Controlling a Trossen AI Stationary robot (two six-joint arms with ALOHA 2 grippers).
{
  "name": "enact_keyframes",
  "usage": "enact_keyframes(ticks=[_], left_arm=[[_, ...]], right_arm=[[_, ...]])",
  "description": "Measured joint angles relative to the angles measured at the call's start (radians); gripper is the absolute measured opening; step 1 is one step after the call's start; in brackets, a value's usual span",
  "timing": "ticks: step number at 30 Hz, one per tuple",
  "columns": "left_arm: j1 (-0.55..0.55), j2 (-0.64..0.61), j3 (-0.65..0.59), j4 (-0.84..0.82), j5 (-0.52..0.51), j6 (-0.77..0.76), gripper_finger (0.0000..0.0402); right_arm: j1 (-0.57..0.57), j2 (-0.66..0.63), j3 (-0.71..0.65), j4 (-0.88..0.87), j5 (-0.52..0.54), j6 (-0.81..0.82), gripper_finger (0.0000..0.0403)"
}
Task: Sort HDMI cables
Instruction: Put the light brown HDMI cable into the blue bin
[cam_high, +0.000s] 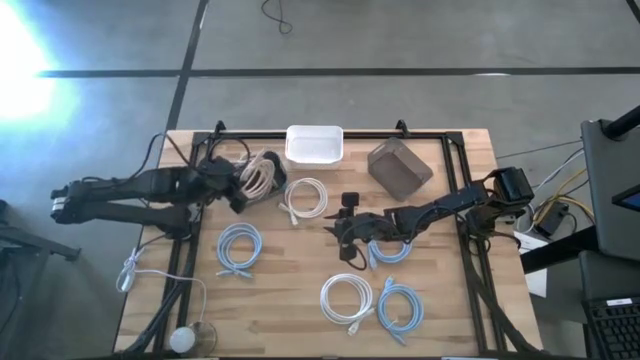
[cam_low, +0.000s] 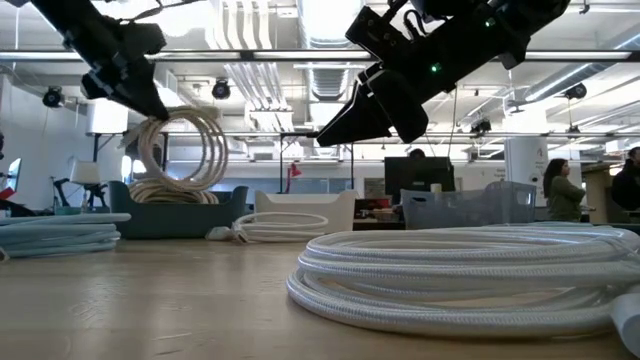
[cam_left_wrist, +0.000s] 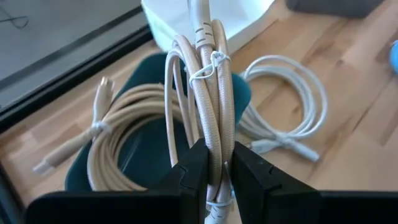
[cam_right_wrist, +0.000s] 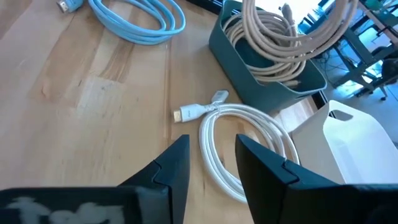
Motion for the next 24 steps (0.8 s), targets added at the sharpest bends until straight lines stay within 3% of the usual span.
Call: enact_keyframes(ticks=[5,9,24], left_arm=[[0.001,0.013,-0.061,0.042,-0.005,-0.003,0.0058],[0.002,0.019,-0.1,0.112,0.057,0.024,0.0058],[0.002,0.016,-0.104,0.128,0.163,0.071,0.0061]], right_arm=[[0.0,0.0,0.0,0.0,-0.001,0.0,0.0127],[0.0,0.0,0.0,0.0,-0.001,-0.002,0.0122],[0.0,0.0,0.0,0.0,-0.002,0.0,0.0114]])
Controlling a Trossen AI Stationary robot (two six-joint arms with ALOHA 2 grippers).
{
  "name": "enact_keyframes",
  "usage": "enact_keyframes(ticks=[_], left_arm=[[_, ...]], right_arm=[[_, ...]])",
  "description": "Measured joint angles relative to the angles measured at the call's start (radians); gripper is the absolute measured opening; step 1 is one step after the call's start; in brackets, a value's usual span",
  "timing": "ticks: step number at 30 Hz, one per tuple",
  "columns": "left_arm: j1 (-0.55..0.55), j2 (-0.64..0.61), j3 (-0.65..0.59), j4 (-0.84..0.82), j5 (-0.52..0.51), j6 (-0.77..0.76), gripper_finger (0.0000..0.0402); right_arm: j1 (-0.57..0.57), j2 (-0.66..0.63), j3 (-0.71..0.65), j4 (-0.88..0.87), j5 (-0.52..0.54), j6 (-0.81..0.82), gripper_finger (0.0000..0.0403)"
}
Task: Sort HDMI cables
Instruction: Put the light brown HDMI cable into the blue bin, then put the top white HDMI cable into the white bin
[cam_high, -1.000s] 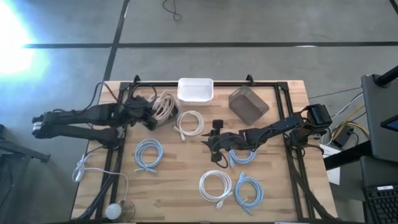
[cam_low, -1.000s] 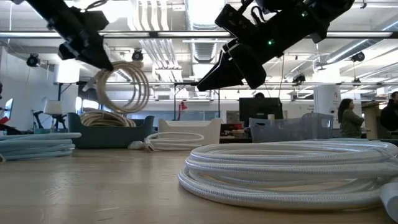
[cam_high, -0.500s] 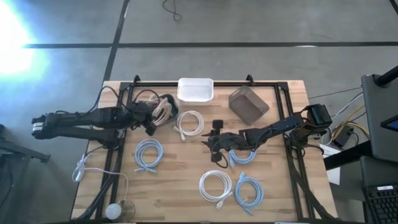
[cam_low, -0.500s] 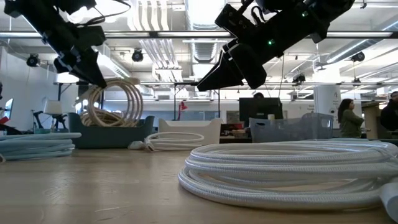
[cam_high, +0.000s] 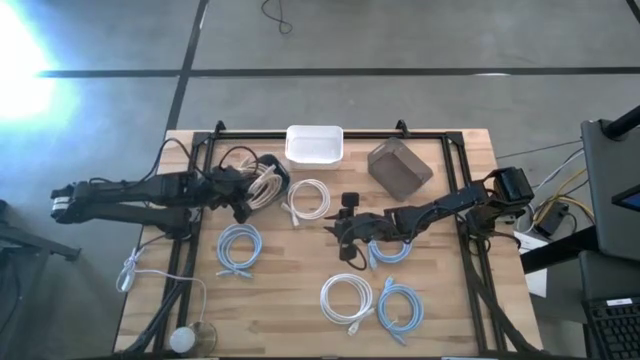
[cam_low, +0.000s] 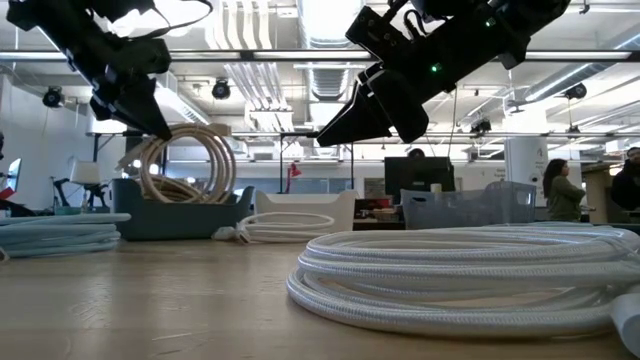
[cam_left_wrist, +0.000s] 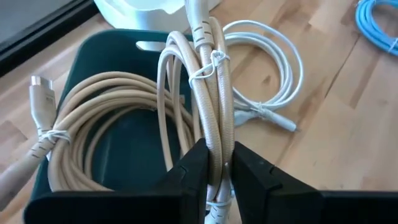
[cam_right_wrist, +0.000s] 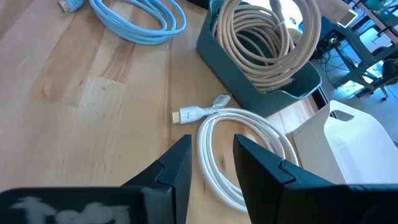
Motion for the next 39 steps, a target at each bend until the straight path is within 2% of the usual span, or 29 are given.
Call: enact_keyframes(ticks=[8,15,22,30,36,39], left_arm=[[0.0,0.005,-0.002,-0.035,-0.063,0.034,0.0105],[0.0,0.013,-0.002,-0.203,-0.23,-0.019,0.0151],[0.0,0.017,-0.002,-0.203,-0.263,-0.032,0.0197],[0.0,0.017,0.028,-0.199,-0.407,-0.047,0.0204],[-0.001,0.017,0.079,-0.193,-0.407,-0.041,0.0204],[-0.001,0.016,0.089,-0.133,-0.36,-0.009,0.0204]], right_arm=[[0.0,0.0,0.0,0.0,0.0,0.0,0.0118],[0.0,0.0,0.0,0.0,0.0,-0.001,0.0108],[0.0,0.0,0.0,0.0,0.0,0.0,0.0102],[0.0,0.0,0.0,0.002,0.0,0.028,0.0122],[0.0,0.0,0.0,0.002,0.0,0.048,0.0148],[-0.002,0.0,0.0,0.002,0.0,0.069,0.0162]])
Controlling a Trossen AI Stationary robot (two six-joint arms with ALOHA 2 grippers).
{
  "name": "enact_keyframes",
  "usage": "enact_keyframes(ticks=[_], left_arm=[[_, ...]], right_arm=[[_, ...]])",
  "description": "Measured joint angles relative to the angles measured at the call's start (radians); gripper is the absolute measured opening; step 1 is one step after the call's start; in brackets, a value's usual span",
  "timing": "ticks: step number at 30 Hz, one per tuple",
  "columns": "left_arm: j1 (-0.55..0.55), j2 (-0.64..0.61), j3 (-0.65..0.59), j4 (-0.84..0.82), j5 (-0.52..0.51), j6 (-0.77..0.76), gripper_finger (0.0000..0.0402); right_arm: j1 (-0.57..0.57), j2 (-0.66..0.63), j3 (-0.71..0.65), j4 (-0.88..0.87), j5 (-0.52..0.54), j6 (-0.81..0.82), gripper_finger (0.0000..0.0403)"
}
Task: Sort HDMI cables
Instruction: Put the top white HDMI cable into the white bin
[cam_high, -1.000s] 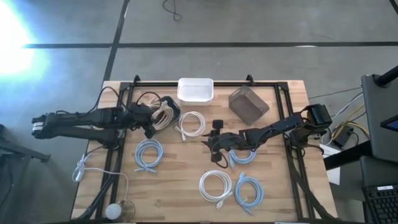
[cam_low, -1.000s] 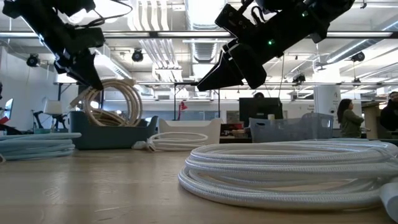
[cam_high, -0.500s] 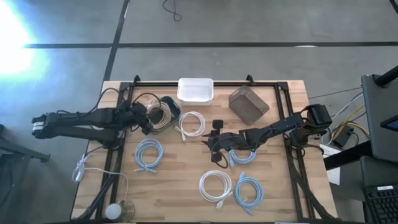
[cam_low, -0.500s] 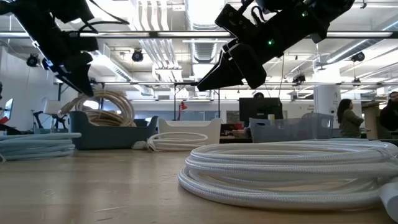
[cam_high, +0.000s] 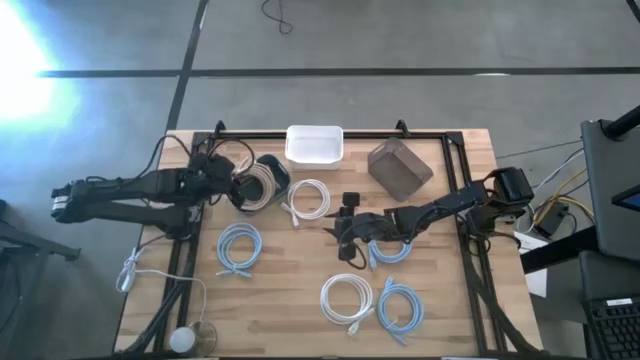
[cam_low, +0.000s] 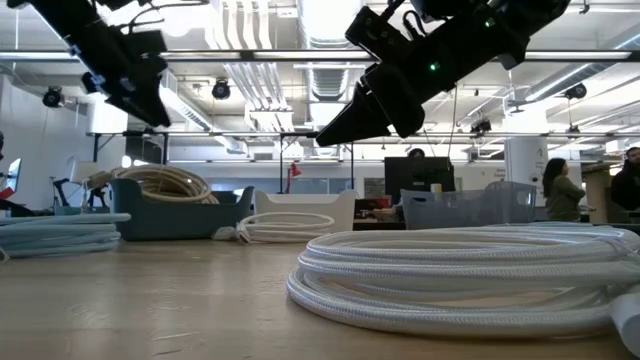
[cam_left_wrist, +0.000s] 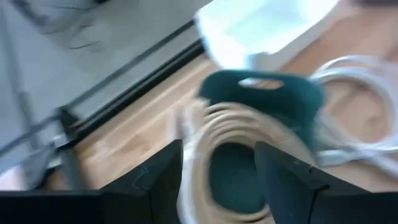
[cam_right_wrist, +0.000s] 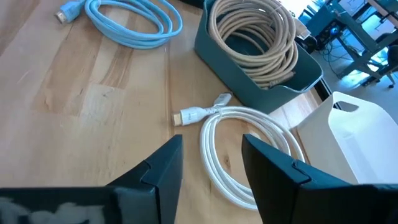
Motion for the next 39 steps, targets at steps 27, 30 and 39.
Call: enact_keyframes(ticks=[27,30,39], left_arm=[[-0.004,0.149,-0.07,0.568,0.299,0.268,0.0204],[-0.004,0.164,-0.07,0.57,0.299,0.268,0.0204],[-0.004,0.18,-0.071,0.569,0.298,0.268,0.0204]], right_arm=[[-0.132,0.247,0.056,0.199,-0.216,0.054,0.0196],[-0.153,0.306,0.111,0.161,-0.217,0.091,0.0196],[-0.192,0.439,0.319,-0.132,-0.202,0.188,0.0191]])
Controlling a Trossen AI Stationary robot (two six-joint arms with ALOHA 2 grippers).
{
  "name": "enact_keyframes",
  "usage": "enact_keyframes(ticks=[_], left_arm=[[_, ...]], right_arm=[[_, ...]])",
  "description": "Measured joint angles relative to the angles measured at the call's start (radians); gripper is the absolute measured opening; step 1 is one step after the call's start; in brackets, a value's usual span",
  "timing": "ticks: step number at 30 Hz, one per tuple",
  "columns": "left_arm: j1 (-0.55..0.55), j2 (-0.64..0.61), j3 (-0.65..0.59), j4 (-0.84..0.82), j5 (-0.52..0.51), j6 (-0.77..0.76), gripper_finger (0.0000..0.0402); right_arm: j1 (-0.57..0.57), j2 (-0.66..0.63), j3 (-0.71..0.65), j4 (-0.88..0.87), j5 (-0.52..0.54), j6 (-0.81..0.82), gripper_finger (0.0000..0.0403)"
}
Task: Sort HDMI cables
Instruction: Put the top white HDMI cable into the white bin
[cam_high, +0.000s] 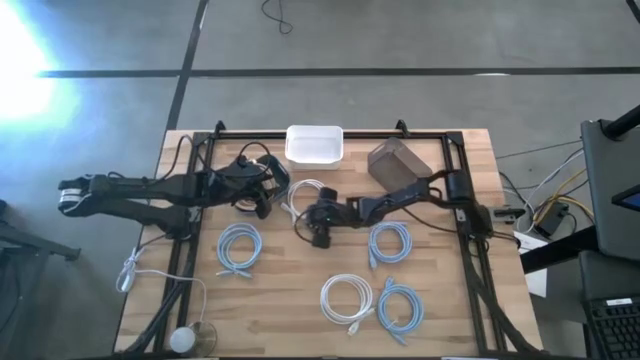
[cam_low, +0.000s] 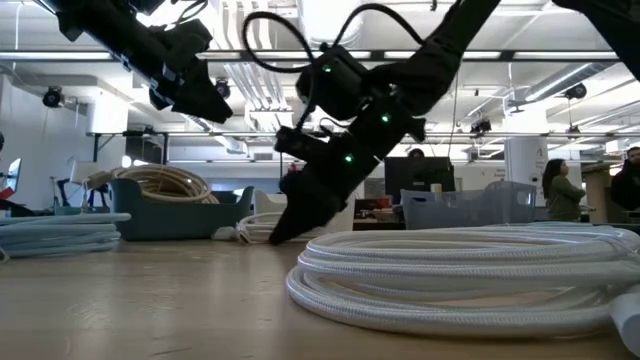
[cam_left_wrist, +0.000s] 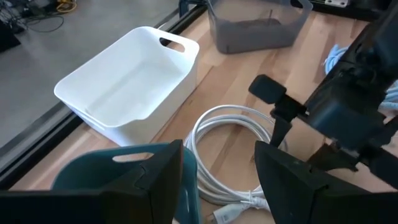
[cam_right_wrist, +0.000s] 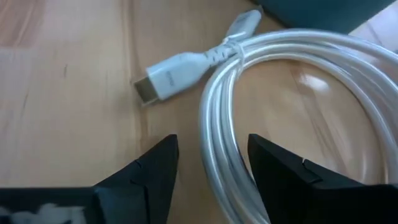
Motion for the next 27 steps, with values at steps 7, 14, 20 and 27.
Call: enact_keyframes(ticks=[7,14,20,27], left_arm=[[-0.001,0.004,-0.001,0.0,0.0,-0.023,0.0204],[-0.001,0.019,-0.002,0.0,0.0,-0.102,0.0204],[-0.001,0.044,-0.002,0.0,0.0,-0.131,0.0204],[-0.001,0.081,-0.002,0.001,0.0,-0.136,0.0204]], right_arm=[[-0.002,0.023,0.068,-0.078,0.001,0.016,0.0151],[-0.002,0.022,0.09,-0.142,-0.002,0.048,0.0052],[0.006,-0.028,0.084,-0.244,-0.03,0.056,0.0028],[0.062,-0.196,0.082,-0.414,0.051,0.073,0.0029]])
